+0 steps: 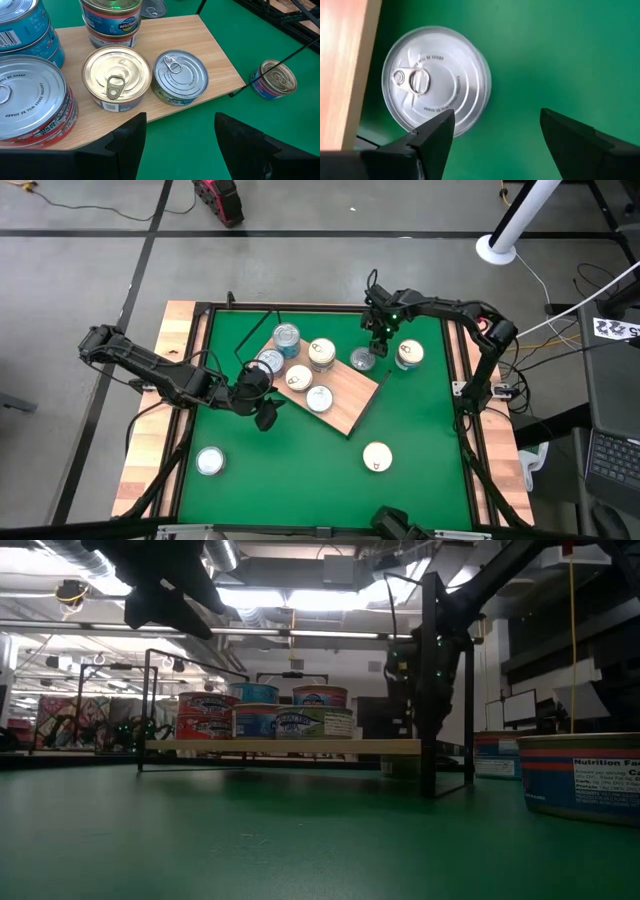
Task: Stack canned seafood by type on shelf
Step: Stack the green can on top of the green can on the shelf
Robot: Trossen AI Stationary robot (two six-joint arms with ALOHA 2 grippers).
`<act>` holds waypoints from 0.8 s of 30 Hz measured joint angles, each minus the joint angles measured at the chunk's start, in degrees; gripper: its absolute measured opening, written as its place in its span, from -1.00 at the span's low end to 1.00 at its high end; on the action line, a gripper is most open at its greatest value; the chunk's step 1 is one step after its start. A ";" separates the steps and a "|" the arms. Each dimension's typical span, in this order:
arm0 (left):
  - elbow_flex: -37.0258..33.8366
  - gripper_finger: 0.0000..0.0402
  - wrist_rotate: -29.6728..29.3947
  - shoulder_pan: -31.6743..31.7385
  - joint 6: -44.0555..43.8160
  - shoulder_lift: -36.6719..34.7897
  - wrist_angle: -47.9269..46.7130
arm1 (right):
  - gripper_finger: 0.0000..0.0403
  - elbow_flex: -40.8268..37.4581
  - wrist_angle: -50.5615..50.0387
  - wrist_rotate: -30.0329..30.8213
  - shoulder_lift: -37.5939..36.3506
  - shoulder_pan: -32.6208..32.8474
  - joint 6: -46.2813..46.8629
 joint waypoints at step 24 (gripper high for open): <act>0.00 0.13 0.01 -0.01 -0.18 -0.01 0.00 | 0.46 -3.92 7.43 14.35 -0.26 0.00 1.37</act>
